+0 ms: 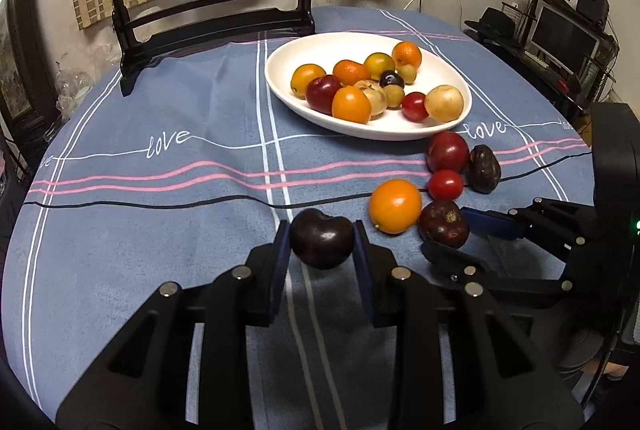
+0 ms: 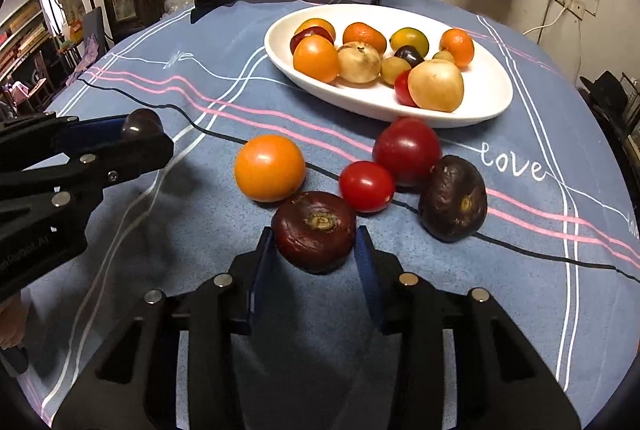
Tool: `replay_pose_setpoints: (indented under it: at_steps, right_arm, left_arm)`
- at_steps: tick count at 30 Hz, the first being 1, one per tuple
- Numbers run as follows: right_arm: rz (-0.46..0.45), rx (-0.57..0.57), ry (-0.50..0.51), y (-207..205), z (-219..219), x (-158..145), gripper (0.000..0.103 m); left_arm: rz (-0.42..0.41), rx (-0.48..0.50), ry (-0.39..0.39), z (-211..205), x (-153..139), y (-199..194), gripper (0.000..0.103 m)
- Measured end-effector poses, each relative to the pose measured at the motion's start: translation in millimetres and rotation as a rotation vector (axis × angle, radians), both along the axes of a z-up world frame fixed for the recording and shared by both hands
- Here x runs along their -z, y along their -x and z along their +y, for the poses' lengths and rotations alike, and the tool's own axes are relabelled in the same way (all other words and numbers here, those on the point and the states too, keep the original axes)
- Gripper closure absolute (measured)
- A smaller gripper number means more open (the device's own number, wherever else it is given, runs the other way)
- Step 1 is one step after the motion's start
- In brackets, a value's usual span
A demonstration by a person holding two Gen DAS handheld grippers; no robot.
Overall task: Organize fruits
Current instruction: 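Grasp the dark purple plum with the left gripper while the right grasps a dark red fruit, then carry both dark fruits onto the plate and open both grippers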
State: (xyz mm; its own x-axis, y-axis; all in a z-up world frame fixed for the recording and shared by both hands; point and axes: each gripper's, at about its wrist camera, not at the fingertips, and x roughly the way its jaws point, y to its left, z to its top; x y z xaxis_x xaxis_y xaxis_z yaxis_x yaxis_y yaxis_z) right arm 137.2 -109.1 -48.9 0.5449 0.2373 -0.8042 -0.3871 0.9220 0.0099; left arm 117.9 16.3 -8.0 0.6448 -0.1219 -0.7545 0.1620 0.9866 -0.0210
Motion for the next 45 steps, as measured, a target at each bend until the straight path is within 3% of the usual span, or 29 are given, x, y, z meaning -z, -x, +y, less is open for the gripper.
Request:
replay_pose_setpoints:
  at_steps: [7, 16, 25, 31, 38, 43, 44, 45]
  right_arm:
    - [-0.024, 0.011, -0.065, 15.5, -20.7, -14.4, 0.062]
    - [-0.122, 0.041, -0.130, 32.9, -55.9, -50.1, 0.062]
    - [-0.250, 0.047, -0.151, 17.7, -72.8, -86.8, 0.062]
    - [-0.265, 0.030, -0.116, -20.1, -59.8, -82.8, 0.062]
    - [-0.275, 0.008, -0.076, -69.3, -44.8, -68.7, 0.062]
    - [-0.256, -0.023, -0.014, -98.3, -32.1, -51.2, 0.062]
    - [-0.249, -0.029, -0.005, -102.3, -30.5, -48.3, 0.060]
    - [-0.253, -0.022, 0.007, -104.6, -29.1, -45.6, 0.059]
  left_arm:
    - [-0.001, 0.008, -0.005, -5.9, -5.3, 2.6, 0.072]
    - [-0.018, 0.022, -0.005, -15.3, -17.9, 4.9, 0.072]
    - [-0.094, 0.054, 0.014, -25.1, -56.2, -15.1, 0.072]
    - [-0.058, 0.055, 0.041, -33.6, -53.3, -63.4, 0.072]
    - [-0.038, 0.013, 0.012, -38.4, -35.1, -123.1, 0.072]
    - [-0.017, -0.002, 0.048, -38.1, -21.8, -153.1, 0.070]
    - [-0.019, -0.006, 0.052, -38.3, -20.2, -155.2, 0.064]
    - [-0.026, -0.013, 0.053, -38.2, -19.4, -156.1, 0.049]
